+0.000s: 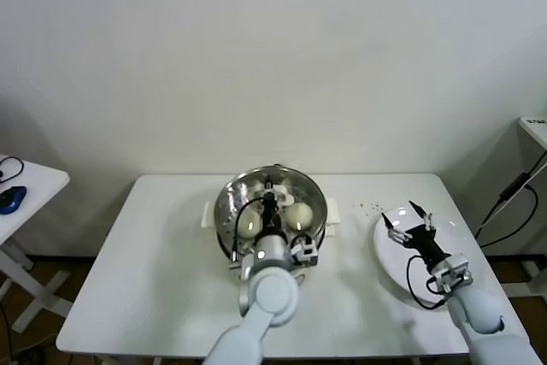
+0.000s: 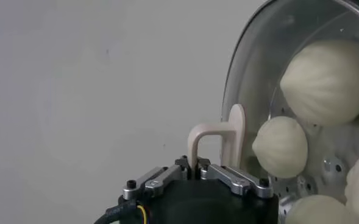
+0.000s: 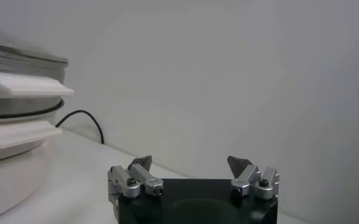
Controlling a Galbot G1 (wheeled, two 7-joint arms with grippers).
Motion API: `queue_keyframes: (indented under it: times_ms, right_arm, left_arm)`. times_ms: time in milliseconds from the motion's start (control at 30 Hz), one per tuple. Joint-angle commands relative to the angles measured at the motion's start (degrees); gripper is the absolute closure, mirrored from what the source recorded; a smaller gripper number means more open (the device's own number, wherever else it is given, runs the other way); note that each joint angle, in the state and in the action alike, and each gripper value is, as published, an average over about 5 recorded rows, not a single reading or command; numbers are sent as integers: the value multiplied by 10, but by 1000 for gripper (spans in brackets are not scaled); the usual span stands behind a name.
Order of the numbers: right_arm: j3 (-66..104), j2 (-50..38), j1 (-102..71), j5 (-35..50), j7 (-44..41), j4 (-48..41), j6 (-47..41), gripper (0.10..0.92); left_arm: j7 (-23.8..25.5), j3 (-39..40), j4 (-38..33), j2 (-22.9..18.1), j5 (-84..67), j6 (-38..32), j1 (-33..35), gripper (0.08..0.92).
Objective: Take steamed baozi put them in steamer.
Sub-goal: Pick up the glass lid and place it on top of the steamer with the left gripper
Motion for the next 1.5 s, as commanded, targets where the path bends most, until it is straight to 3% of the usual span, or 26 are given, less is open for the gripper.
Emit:
queue_keyframes:
  times_ms: [33,1100,1500]
  right_arm:
    - [-1,0,4,-1,0,-1,0,203]
    - [-1,2,14,-11,-2,-7,0,203]
    - [-3,2,19,-15,-10,-14,1,203]
  left_arm:
    - [0,1,-1,1,3,-3,4,845]
    - [4,0,-3,8,-9,-12,-1,834]
    - [9,-2,-41,24,-16,-24,9,515]
